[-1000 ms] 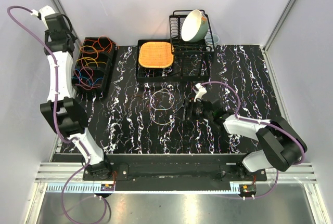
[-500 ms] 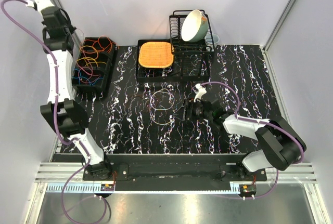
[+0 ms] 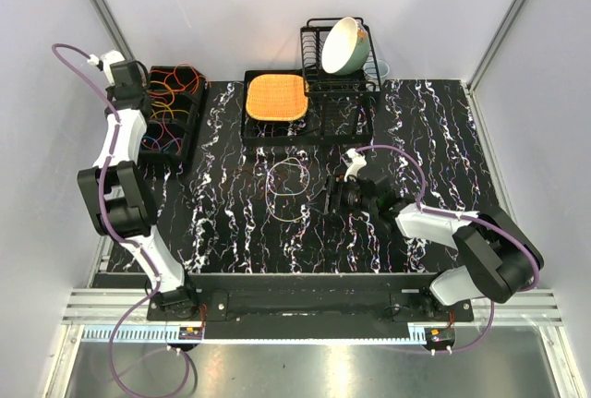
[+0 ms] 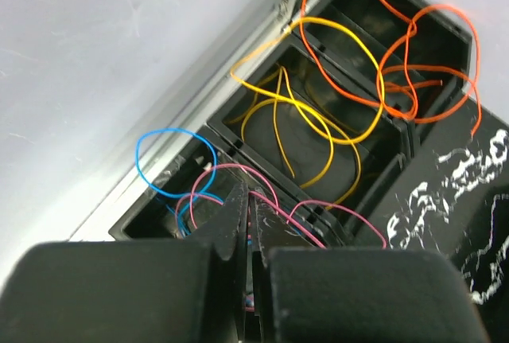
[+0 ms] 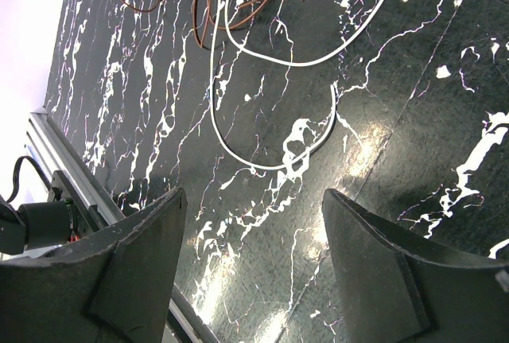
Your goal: Untangle the cables
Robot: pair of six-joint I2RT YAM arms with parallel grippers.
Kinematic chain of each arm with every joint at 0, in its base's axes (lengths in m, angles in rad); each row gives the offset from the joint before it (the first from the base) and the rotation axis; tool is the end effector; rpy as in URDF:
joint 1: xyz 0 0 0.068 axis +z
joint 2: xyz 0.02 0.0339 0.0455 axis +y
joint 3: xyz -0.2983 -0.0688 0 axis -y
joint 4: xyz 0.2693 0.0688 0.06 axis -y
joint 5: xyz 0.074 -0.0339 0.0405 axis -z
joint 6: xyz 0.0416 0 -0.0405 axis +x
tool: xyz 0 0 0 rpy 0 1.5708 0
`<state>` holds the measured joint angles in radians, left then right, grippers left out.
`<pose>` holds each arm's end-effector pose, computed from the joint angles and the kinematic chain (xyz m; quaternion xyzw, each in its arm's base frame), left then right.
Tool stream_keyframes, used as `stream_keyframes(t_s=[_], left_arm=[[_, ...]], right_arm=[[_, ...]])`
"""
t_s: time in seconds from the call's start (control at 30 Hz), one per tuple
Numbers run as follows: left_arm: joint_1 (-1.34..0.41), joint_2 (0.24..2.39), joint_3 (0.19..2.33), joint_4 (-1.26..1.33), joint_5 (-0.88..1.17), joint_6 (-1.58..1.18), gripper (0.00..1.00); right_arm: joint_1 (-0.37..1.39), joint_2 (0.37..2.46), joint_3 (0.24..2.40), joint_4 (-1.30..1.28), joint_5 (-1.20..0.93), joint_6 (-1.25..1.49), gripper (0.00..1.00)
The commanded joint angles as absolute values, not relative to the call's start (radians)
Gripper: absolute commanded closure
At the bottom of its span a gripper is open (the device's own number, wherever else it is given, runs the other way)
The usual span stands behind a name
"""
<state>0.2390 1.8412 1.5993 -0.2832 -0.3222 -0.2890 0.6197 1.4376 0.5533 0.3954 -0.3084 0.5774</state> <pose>0.4571 0.1249 0.3378 -0.3005 0.8047 0.1266 0.4962 0.2351 0.1832 0.1855 -0.0970 0.8452 0.3955 0.3462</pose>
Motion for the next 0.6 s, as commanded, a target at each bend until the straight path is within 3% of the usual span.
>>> stream_keyframes(t_s=[0.0,0.3,0.57], left_arm=[[0.25,1.792,1.546,-0.198,-0.405,-0.307,1.0],[0.31,1.782,1.434,-0.29,-0.411,-0.479,1.0],[0.328,1.948,1.526,-0.385,-0.287,-0.514,1.0]], right_arm=[[0.618,1.437,0.588,0.425,-0.319,0.568,0.25],[0.618,1.43,0.583,0.426,-0.316,0.566,0.25],[0.618,1.425,0.58,0.431,-0.316,0.566,0.25]])
